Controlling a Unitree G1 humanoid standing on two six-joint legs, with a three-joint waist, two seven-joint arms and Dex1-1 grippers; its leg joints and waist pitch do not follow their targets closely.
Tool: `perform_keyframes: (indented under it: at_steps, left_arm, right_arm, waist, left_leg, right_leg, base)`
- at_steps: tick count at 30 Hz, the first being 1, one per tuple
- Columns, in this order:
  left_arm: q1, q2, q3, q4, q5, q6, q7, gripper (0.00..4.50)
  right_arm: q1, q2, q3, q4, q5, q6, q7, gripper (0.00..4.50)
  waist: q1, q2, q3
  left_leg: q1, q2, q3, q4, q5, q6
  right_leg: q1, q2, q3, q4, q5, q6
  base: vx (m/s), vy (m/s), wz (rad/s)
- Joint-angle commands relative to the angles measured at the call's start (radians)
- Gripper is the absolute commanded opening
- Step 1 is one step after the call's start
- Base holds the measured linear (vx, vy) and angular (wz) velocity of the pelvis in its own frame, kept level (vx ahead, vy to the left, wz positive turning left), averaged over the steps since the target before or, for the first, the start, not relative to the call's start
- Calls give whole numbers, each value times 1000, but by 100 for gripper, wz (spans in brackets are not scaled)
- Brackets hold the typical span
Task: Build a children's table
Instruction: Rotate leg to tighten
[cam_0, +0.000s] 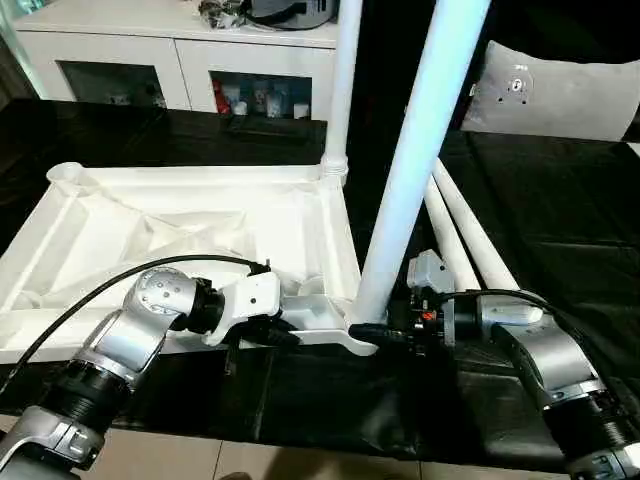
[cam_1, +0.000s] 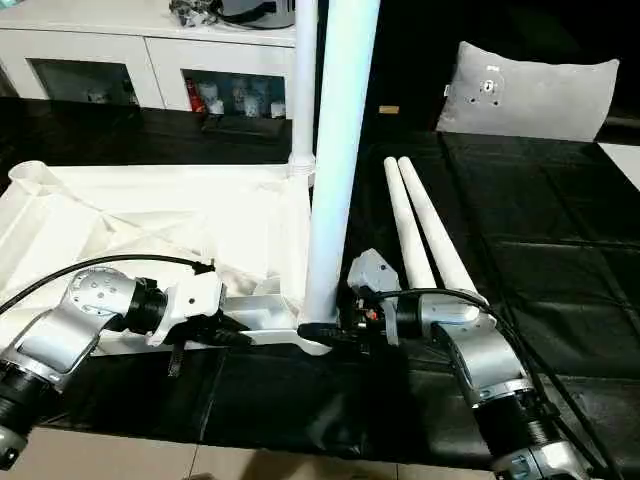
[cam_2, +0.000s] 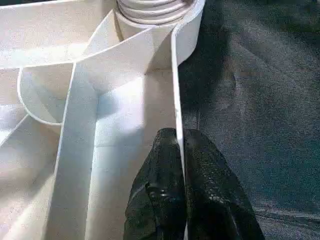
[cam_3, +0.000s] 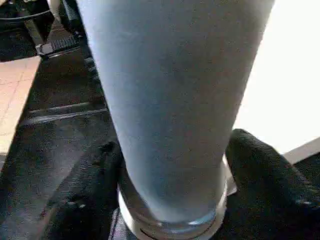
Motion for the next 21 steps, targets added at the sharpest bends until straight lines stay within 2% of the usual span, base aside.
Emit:
perform_keyframes:
  at_steps: [1, 5, 10, 11, 12, 14, 19, 21]
  left_arm:
    - [-13, 4, -22, -12, 4, -31, -28, 0]
    - [-7, 9, -24, -8, 7, -39, -32, 0]
    - [-2, 11, -25, -14, 7, -37, -33, 0]
    - [1, 11, -25, -17, 7, -36, -33, 0]
    - [2, 11, -25, -17, 7, -36, -33, 0]
    - [3, 11, -25, -14, 7, -38, -32, 0]
    - [-4, 7, -25, -5, 10, -40, -29, 0]
    - [-5, 7, -25, -4, 10, -40, -29, 0]
  right_arm:
    - [-23, -11, 12, 15, 5, 5, 10, 289]
    - [-25, -15, 25, 21, -6, -4, 16, 265]
    - [-23, -14, 28, 23, -21, -18, 12, 260]
    - [-24, -4, 18, 26, -13, 2, 2, 294]
    - [-25, -2, 15, 27, -10, 7, -1, 294]
    - [-24, -2, 13, 27, -4, 27, 2, 329]
    - [-21, -11, 22, 36, -38, -9, -30, 375]
    - [-20, -9, 21, 38, -41, -16, -39, 375]
  waist:
    - [-2, -7, -69]
    - [-3, -8, -69]
    - [-3, -10, -70]
    - [-3, -10, -70]
    - [-3, -10, -70]
    - [-4, -9, -70]
    - [-4, -11, -71]
    - [-4, -11, -70]
  left_leg:
    - [6, 18, 2, -65, -141, 45]
    - [8, 19, 2, -66, -145, 40]
    - [7, 19, 2, -66, -143, 39]
    - [7, 19, 2, -66, -140, 39]
    - [6, 18, 2, -66, -138, 40]
    - [8, 19, 2, -66, -148, 37]
    - [8, 20, 2, -66, -146, 33]
    - [9, 19, 2, -66, -151, 31]
  right_leg:
    - [57, -64, 41, -71, -170, -211]
    - [55, -64, 41, -71, -179, -207]
    - [56, -64, 42, -71, -179, -206]
    - [56, -64, 42, -70, -175, -206]
    - [56, -63, 42, -70, -172, -206]
    - [55, -63, 41, -71, -179, -206]
    - [55, -63, 42, -70, -170, -210]
    - [56, -63, 42, -71, -178, -207]
  base:
    - [0, 0, 0]
    - [0, 0, 0]
    - [0, 0, 0]
    - [0, 0, 0]
    - [0, 0, 0]
    - [0, 0, 0]
    - [0, 0, 0]
    - [0, 0, 0]
